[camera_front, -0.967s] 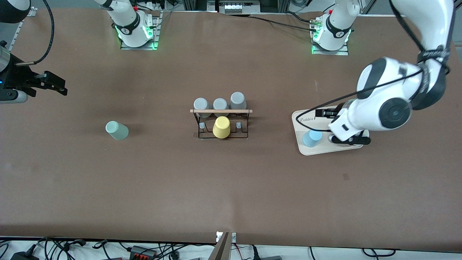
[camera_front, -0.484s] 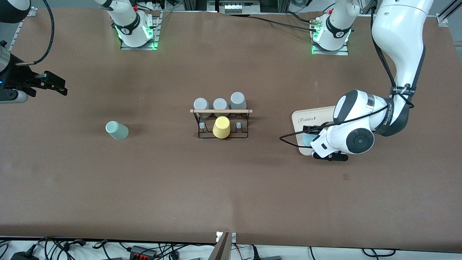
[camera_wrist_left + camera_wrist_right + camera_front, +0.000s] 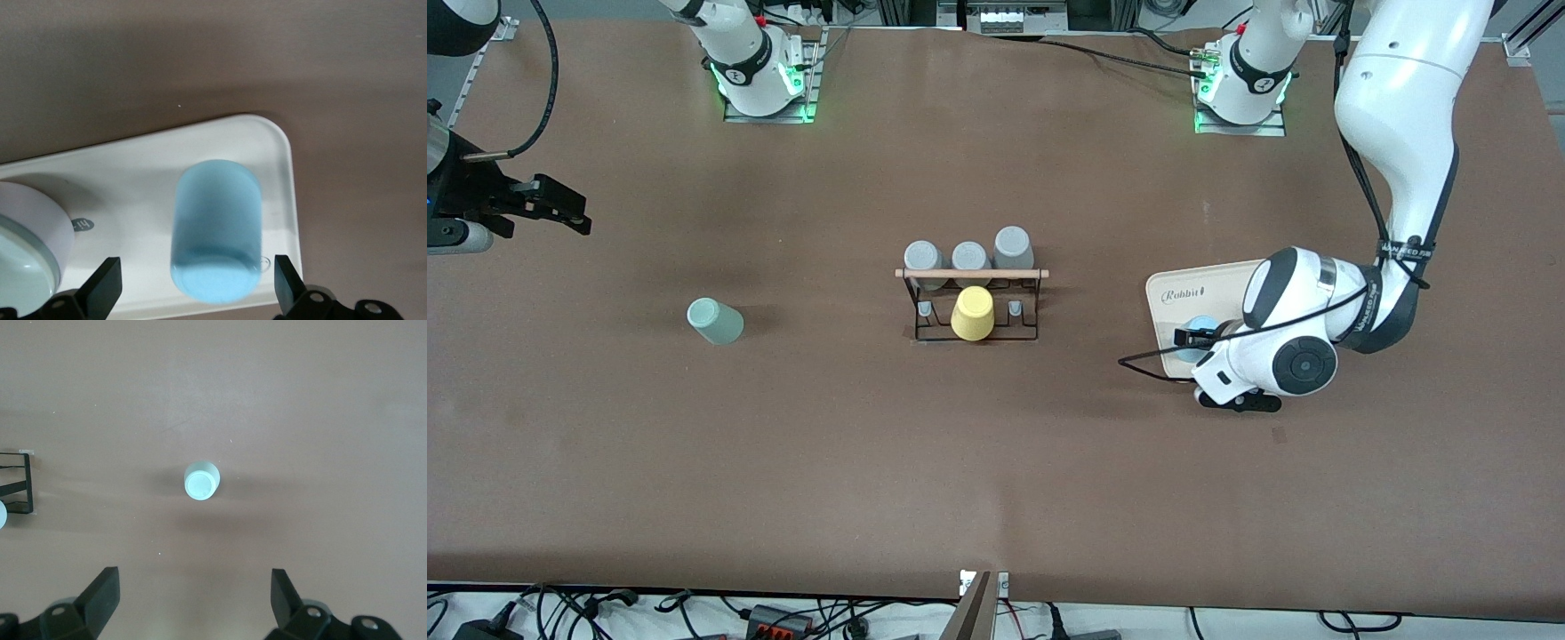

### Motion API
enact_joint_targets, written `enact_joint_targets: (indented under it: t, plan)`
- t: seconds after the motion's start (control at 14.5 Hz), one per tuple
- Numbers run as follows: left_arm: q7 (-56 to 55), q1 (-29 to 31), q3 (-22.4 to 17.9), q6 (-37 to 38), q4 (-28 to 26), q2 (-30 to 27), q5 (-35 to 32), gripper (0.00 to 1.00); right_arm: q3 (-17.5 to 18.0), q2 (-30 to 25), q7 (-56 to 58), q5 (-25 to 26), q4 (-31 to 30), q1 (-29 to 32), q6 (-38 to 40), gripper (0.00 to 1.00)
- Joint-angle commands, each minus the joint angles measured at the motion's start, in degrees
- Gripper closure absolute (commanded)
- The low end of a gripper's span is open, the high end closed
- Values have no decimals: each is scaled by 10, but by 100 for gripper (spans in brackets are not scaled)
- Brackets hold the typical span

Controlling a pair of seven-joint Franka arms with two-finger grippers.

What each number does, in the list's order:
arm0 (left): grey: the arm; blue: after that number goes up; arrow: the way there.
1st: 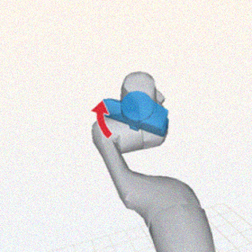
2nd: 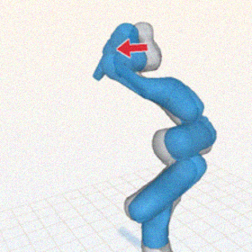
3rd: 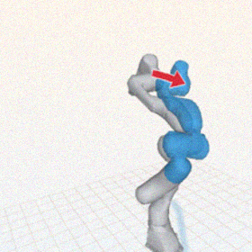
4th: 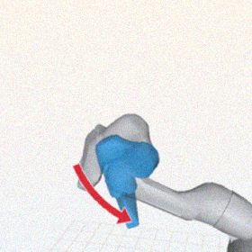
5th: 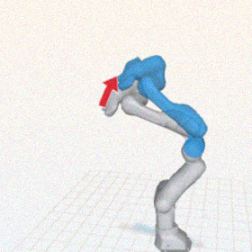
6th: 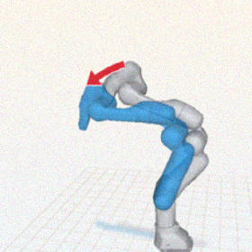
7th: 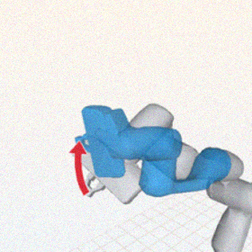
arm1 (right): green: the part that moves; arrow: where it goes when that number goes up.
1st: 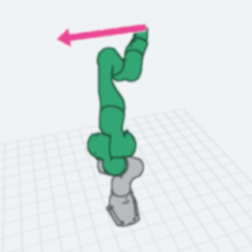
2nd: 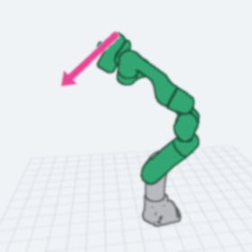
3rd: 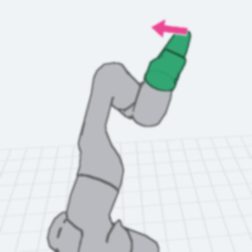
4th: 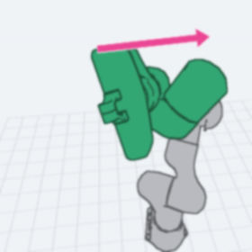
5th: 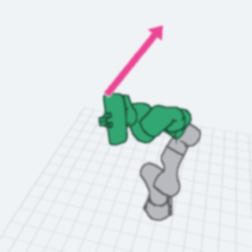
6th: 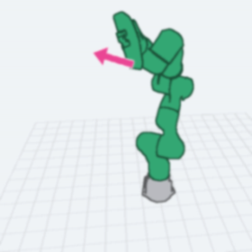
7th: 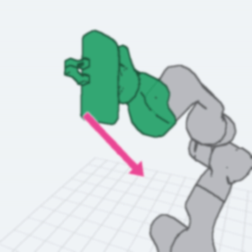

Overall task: Hang scattered cups on rack with three cups
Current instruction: 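Close the left gripper on the light blue cup and lift it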

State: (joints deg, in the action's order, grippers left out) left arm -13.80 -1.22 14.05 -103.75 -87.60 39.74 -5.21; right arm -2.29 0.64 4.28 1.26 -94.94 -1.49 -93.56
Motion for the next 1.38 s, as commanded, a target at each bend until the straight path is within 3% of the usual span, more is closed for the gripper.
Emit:
enact_joint_targets:
  t: [0.0, 0.48, 0.55, 0.62, 0.69, 0.83, 0.97, 1.11, 1.31]
  plan:
    - [9, 0, 0, 1, 9, 8, -9, 0, 2, -10, -5, -6, -1, 3, 5, 0]
    - [3, 1, 0, 6, -17, 7, -3, 0, -7, -9, -6, -7, 2, 5, 0, 0]
    - [3, 2, 0, 6, -16, 6, -5, 11, -7, -10, -6, -8, 3, 4, 0, 0]
    - [2, 1, 0, 6, -16, 5, -3, 28, -7, -10, -6, -14, 3, 4, 0, 0]
    - [-6, 0, 0, 6, -17, 5, -3, 37, -8, -9, -6, -22, 3, 5, 0, 0]
    - [-24, 1, 1, 11, -17, 4, -2, 42, -8, -8, -6, -26, 3, 5, 0, 0]
    - [-24, 6, 5, 15, -13, 3, -1, 64, -8, -8, -5, -25, 3, 4, 0, 0]
    - [-21, 5, 6, 35, 14, -10, 0, 77, -8, -8, -5, -25, 3, 4, 1, 0]
    - [-15, 10, 9, 170, 104, -15, 52, 84, -8, -9, -5, -24, 3, 4, 2, 0]
